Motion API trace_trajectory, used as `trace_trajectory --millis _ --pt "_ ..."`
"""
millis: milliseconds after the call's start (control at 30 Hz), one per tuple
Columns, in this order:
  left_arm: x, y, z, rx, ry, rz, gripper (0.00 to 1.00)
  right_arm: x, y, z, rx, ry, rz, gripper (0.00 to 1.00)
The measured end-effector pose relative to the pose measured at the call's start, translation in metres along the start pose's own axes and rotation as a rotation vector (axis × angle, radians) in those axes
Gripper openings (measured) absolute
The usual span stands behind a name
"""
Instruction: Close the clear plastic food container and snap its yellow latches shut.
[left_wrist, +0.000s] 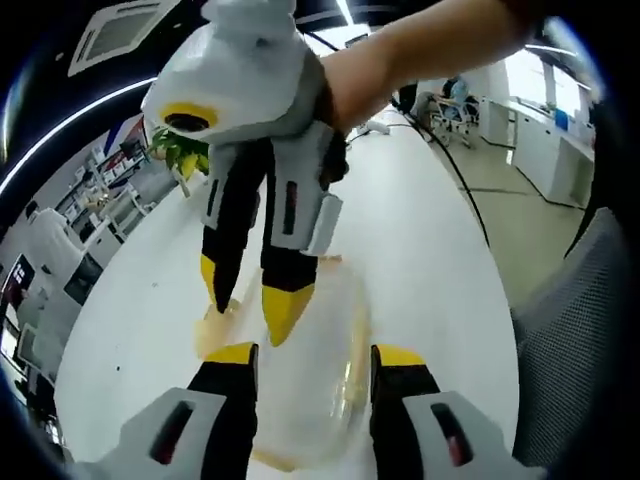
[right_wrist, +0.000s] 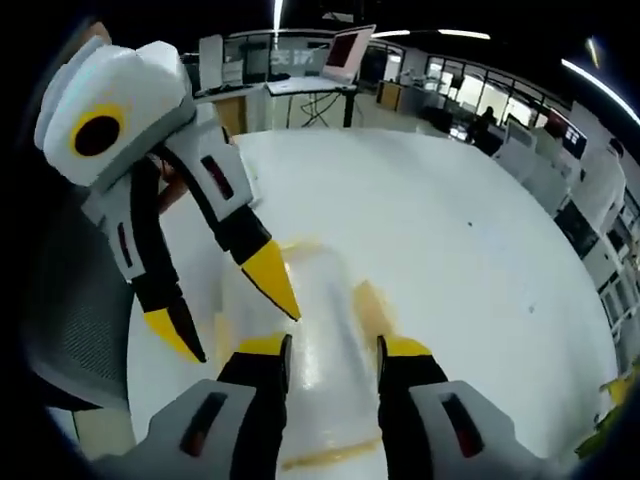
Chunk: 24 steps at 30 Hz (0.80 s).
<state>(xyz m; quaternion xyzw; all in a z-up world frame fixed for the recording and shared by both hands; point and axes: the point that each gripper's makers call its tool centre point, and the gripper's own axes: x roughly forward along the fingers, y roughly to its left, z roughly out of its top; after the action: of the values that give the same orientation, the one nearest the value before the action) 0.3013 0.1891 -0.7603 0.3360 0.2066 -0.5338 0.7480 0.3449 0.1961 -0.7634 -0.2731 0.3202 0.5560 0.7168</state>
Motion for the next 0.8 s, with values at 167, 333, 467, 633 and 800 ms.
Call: trace_trajectory --millis 167,333,467,633,800 --pt "0.006 0.001 -0.002 0.009 0.013 0.001 0.44 0.003 -0.011 -0.001 -0.009 0.049 0.050 0.38" --pt "0.010 0.003 -0.010 0.034 0.049 0.009 0.45 0.007 -0.017 -0.003 -0.055 0.114 0.108 0.38" --pt "0.011 0.005 -0.016 0.023 0.066 0.014 0.48 0.010 -0.018 0.000 -0.056 0.136 0.155 0.40" --pt "0.011 0.003 -0.015 0.044 0.062 0.008 0.46 0.014 -0.014 0.000 -0.048 0.185 0.233 0.39" --pt "0.013 0.002 -0.014 0.044 0.057 0.006 0.46 0.014 -0.004 -0.001 -0.037 0.255 0.317 0.33"
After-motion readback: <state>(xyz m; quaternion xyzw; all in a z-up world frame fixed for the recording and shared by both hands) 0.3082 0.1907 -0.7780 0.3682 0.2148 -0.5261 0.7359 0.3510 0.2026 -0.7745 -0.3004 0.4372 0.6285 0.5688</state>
